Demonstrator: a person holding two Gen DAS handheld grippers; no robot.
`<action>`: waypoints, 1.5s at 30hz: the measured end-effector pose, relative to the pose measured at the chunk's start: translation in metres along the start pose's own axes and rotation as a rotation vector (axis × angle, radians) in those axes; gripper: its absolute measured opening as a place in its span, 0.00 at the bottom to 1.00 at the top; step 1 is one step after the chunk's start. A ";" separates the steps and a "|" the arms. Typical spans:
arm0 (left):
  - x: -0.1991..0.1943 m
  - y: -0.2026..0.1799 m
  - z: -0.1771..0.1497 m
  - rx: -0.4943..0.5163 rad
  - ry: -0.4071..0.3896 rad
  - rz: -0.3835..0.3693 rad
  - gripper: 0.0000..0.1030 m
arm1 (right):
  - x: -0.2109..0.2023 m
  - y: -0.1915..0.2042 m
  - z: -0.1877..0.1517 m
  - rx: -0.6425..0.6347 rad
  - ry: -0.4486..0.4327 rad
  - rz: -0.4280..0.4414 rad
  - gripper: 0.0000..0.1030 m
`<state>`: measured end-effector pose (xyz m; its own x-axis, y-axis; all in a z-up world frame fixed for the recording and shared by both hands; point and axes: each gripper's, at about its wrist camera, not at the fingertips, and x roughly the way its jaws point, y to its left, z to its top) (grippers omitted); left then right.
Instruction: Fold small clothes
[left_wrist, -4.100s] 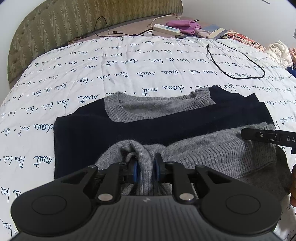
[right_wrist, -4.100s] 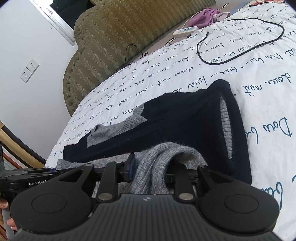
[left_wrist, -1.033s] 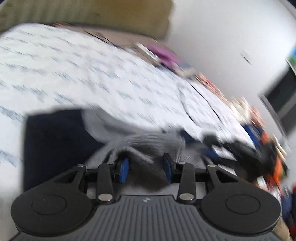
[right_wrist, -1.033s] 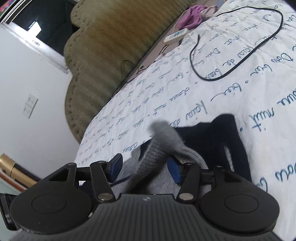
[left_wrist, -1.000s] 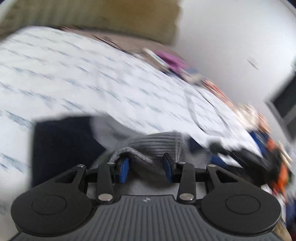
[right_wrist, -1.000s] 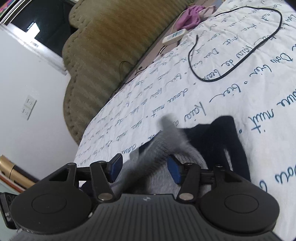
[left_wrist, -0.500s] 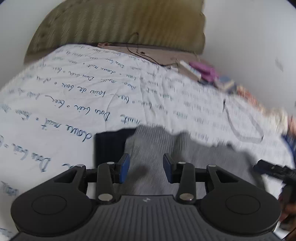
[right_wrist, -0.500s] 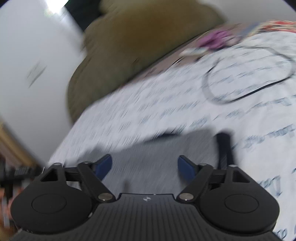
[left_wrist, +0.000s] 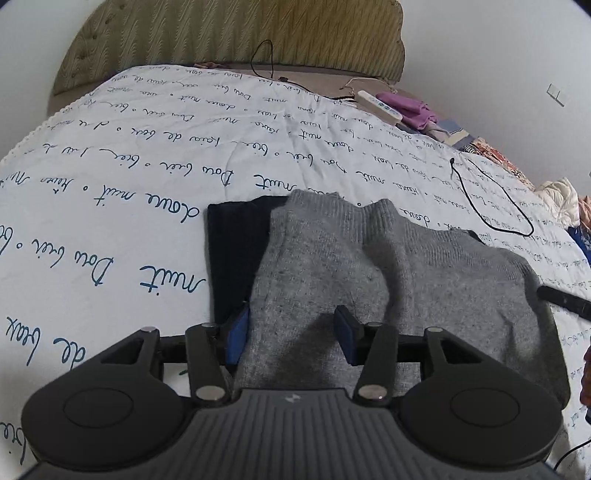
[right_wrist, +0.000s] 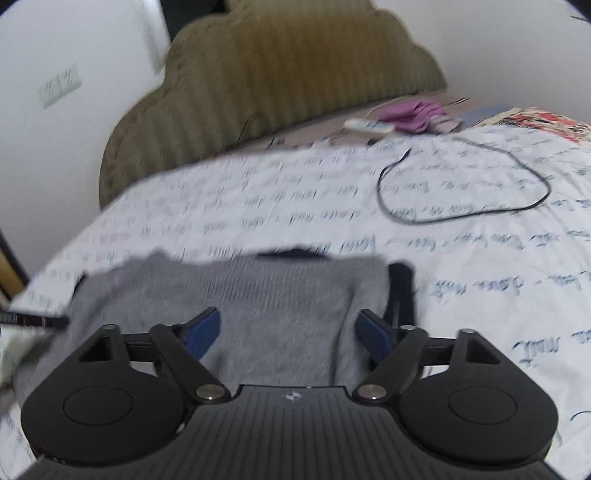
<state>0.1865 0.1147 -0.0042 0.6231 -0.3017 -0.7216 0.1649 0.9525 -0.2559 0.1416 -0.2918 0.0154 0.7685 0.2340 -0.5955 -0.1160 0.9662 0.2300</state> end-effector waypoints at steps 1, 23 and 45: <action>0.000 0.000 -0.001 -0.001 -0.001 0.001 0.48 | 0.006 0.000 -0.003 -0.006 0.022 -0.038 0.85; -0.044 0.014 -0.039 -0.082 -0.037 0.026 0.18 | -0.037 0.008 -0.029 0.005 -0.089 -0.191 0.64; -0.049 -0.016 -0.091 0.066 -0.065 0.189 0.66 | -0.044 0.087 -0.074 -0.210 0.052 -0.039 0.90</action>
<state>0.0837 0.1102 -0.0228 0.6954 -0.1163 -0.7092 0.0888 0.9932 -0.0758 0.0515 -0.2098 0.0049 0.7423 0.1959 -0.6408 -0.2196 0.9746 0.0437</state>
